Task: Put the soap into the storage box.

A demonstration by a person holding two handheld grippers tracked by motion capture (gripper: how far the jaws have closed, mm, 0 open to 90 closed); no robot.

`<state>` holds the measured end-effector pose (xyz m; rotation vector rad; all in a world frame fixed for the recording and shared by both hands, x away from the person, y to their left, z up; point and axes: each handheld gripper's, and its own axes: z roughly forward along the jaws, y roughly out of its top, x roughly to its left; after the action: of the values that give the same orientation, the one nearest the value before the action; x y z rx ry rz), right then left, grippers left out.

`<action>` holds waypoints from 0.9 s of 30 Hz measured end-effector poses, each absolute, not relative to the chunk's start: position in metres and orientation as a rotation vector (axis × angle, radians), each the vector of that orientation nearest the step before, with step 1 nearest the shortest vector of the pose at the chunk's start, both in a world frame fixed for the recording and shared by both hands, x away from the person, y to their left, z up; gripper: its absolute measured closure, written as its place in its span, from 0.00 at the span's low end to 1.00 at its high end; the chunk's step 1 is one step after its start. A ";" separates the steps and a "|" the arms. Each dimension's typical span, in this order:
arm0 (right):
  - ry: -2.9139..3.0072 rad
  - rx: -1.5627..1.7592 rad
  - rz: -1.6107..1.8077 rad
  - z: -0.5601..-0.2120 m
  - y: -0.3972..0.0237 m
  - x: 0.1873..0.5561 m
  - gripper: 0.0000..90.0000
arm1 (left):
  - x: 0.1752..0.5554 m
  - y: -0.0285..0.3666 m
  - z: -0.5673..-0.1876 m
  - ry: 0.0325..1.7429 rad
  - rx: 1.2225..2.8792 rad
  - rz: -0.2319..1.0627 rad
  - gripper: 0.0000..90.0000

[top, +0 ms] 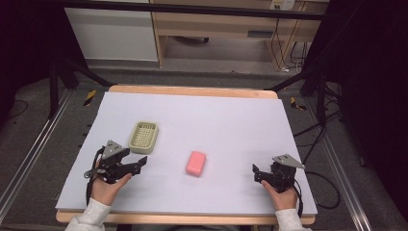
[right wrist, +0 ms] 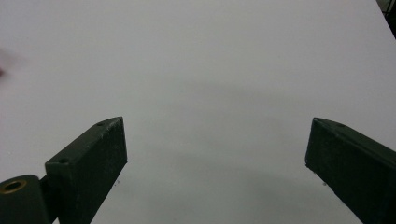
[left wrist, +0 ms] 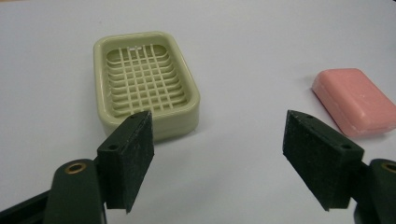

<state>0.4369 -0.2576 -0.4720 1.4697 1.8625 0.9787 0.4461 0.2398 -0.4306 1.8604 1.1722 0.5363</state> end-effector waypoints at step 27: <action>1.864 1.458 0.981 -0.468 -0.254 0.437 0.06 | 0.462 0.195 -0.404 1.081 1.881 0.502 0.27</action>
<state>0.4371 -0.2543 -0.4679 1.4583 1.8636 0.9815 0.4616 0.1953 -0.4041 1.8810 1.0806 0.5024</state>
